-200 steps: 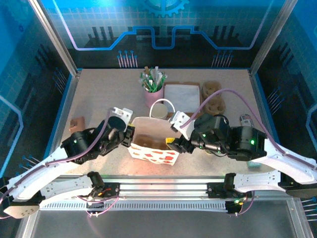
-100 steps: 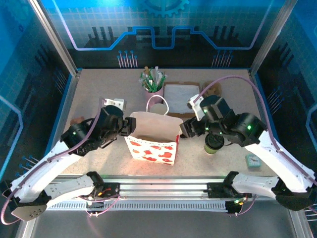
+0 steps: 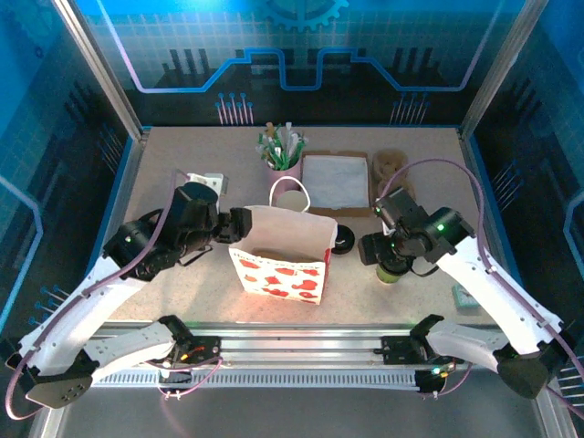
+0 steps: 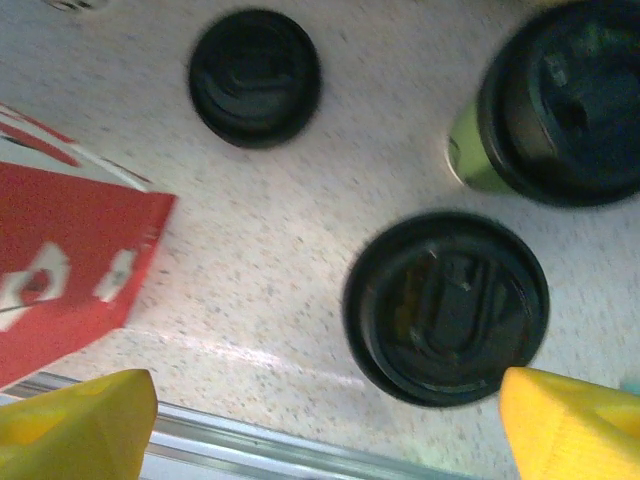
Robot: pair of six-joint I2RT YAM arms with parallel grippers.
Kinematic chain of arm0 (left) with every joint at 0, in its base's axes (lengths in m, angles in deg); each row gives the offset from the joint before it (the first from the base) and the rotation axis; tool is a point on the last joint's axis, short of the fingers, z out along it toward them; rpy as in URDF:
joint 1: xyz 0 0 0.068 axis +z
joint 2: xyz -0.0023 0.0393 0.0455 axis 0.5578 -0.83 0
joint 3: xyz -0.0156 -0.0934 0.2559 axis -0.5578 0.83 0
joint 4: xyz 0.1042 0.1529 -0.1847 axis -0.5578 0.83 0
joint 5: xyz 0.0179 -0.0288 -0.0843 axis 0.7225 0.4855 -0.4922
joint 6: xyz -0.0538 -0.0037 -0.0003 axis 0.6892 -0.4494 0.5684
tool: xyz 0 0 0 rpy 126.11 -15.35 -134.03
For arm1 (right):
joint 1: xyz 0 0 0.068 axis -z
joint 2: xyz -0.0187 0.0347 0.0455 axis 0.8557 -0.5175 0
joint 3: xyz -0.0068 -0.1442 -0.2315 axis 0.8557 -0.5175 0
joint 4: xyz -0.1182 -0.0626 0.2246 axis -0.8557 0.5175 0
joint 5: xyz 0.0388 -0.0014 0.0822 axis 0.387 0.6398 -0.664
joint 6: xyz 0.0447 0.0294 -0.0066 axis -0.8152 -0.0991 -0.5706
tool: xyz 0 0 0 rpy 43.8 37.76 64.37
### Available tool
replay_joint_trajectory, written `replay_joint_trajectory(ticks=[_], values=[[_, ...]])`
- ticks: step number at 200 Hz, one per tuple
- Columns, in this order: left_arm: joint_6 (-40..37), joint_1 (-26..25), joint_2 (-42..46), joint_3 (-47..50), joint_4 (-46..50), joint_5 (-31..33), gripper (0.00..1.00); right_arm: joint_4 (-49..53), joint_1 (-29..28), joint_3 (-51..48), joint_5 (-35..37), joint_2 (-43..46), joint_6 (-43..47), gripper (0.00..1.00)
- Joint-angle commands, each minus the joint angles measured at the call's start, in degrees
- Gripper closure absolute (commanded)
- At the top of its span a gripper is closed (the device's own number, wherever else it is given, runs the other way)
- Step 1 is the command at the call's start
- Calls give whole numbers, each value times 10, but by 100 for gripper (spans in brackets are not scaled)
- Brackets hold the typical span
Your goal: Pack the takeout coffee
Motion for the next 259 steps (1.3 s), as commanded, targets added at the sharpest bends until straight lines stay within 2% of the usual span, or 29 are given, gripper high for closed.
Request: replay_joint_trajectory(ticks=[1,27,51,74,122,159,190,226,259], values=[[15,5,0,0,20,-29,29,61,18,-13,45,7,-44,7],[16,6,5,14,20,-30,29,65,19,-27,41,11,-51,0],[16,7,1,17,24,-31,30,45,43,-50,17,14,-44,0],[18,6,1,19,25,-33,29,15,73,-67,-16,17,-27,4],[30,8,-1,29,15,-60,31,-9,103,-80,-21,0,-9,10],[29,10,-9,26,17,-64,41,-26,118,-90,-31,-15,2,12],[30,13,-17,22,20,-67,45,-27,121,-89,-25,-19,1,13],[26,18,-30,17,20,-72,57,-29,123,-95,-28,-24,-2,14],[16,28,-43,10,21,-73,62,-24,122,-97,-19,-30,-8,14]])
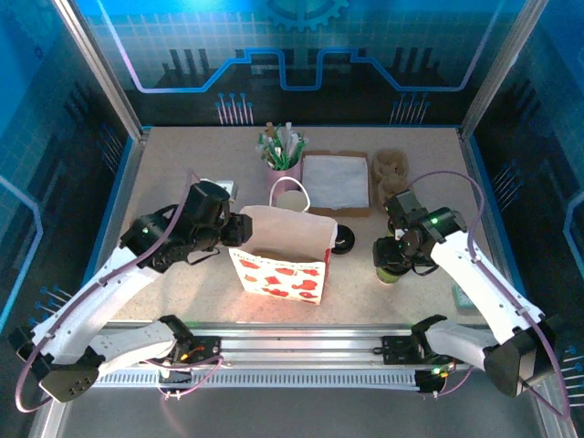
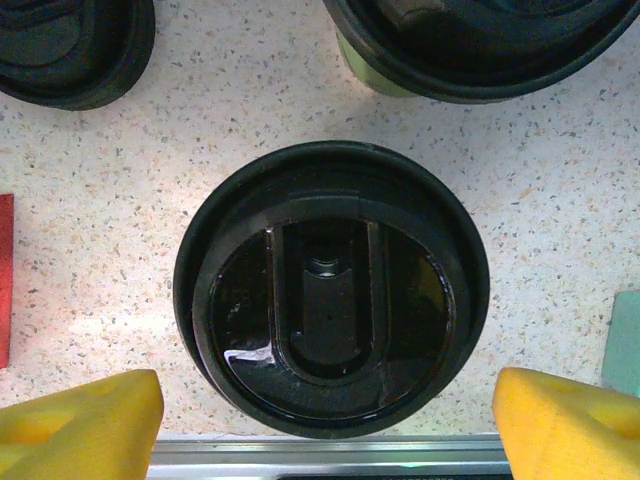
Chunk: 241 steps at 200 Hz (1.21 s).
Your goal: Pack the takeout coffee
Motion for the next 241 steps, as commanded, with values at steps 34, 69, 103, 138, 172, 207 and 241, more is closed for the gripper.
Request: replay_joint_trajectory(ticks=[34,69,103,138,172,207,241], values=[[-23,27,-23,-18,5,-17,69,0,10,-10,-10,-14,-6,16],[-36,47,-38,-26,1,-33,77,-5,10,-14,-18,-24,-8,18],[-45,62,-50,-33,-7,-51,82,-9,11,-17,-22,-30,-8,22],[-54,69,-69,-47,-13,-61,84,-9,13,-17,-21,-34,-8,21],[-68,81,-89,-60,-14,-68,84,-7,17,-10,-10,-32,-7,19],[-80,93,-108,-68,-15,-82,83,-19,17,-9,-27,-38,2,21],[-92,102,-124,-73,-17,-89,82,-32,17,-17,-35,-42,5,23]])
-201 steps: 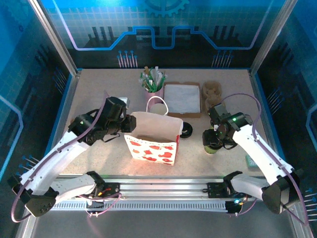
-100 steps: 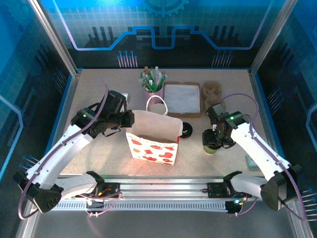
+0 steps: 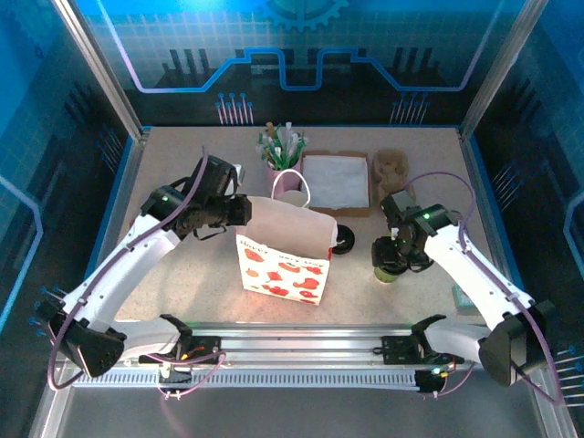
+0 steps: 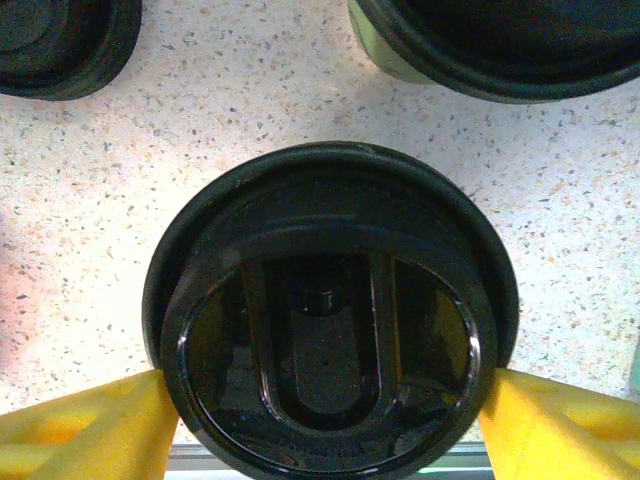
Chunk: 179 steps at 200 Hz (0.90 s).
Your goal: Pack the takeout coffee
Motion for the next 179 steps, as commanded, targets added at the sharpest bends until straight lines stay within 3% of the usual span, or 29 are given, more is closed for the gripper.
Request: replay_joint_trajectory(ticks=[1,81,179], values=[[-23,11,-11,-20,-7,-18,82,-9,10,-5,-15,-4,5,23],[-82,18,9,-13,-59,-58,74,-16,10,-9,-23,-5,12,21],[-116,18,11,-1,-89,-91,69,-23,7,-14,-65,1,27,34]])
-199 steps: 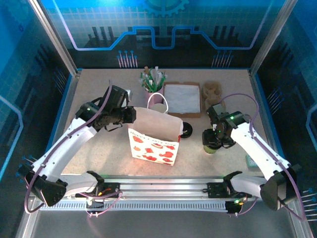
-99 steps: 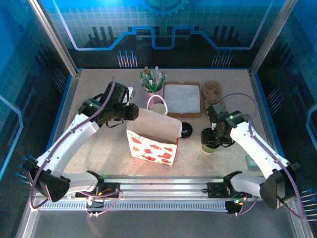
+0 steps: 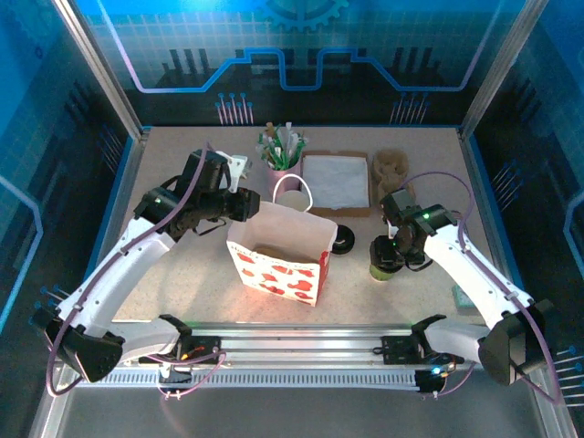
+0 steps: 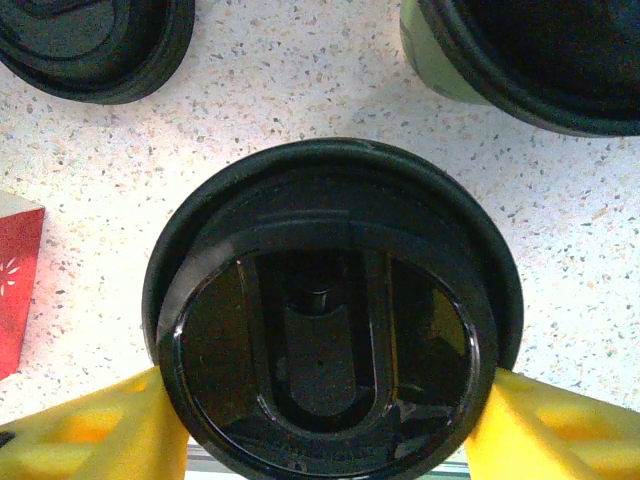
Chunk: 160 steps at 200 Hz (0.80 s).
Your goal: Pack the takeout coffee
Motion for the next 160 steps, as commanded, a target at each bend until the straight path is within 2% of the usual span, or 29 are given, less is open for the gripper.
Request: replay_joint_trajectory(ticks=[1,68,116,160], values=[[-17,4,-8,-5,-10,-19,69,0,4,-9,-35,2,5,34],[5,5,36,-3,15,-8,57,3,-12,-7,-51,-3,20,35],[8,5,64,15,30,-4,55,19,-19,13,-14,-3,22,24],[18,5,71,20,31,-22,54,9,-24,34,-26,-22,26,23]])
